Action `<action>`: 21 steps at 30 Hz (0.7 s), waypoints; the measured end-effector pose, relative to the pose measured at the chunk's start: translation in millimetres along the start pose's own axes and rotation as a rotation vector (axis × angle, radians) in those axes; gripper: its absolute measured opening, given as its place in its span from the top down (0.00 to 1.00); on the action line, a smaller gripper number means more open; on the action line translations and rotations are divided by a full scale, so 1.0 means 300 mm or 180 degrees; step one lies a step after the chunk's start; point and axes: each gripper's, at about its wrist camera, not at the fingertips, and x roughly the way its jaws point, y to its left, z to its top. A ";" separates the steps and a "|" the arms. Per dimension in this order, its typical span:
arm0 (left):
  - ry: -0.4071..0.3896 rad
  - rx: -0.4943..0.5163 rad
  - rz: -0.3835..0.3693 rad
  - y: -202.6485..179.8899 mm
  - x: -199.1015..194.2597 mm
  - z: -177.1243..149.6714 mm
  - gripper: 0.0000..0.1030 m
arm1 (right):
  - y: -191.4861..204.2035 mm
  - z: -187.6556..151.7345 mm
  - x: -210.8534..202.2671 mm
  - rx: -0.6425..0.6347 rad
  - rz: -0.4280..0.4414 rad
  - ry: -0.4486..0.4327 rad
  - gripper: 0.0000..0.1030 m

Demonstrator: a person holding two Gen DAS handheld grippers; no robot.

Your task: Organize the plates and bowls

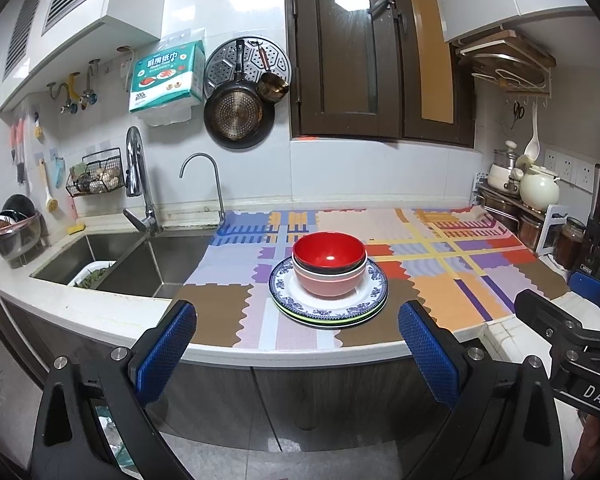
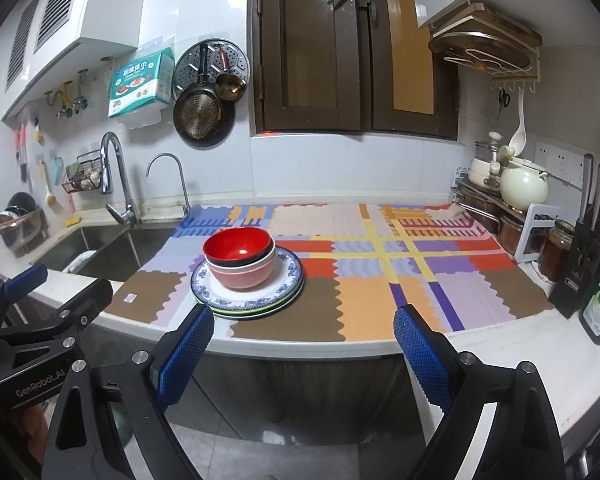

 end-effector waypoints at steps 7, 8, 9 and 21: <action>0.0002 -0.0005 0.0012 0.007 -0.001 -0.001 0.00 | 0.004 -0.001 -0.007 -0.0025 0.0001 -0.0008 0.10; 0.0005 -0.0004 0.0011 0.008 -0.001 -0.001 0.00 | 0.004 -0.001 -0.007 -0.0024 0.0002 -0.0007 0.10; 0.0009 -0.0002 0.0009 0.009 -0.001 -0.002 0.00 | 0.007 0.001 -0.005 -0.0022 0.0005 -0.0007 0.10; 0.0014 -0.0014 0.0034 0.018 0.008 -0.003 0.00 | 0.008 0.003 -0.003 -0.0033 0.0019 -0.0003 0.10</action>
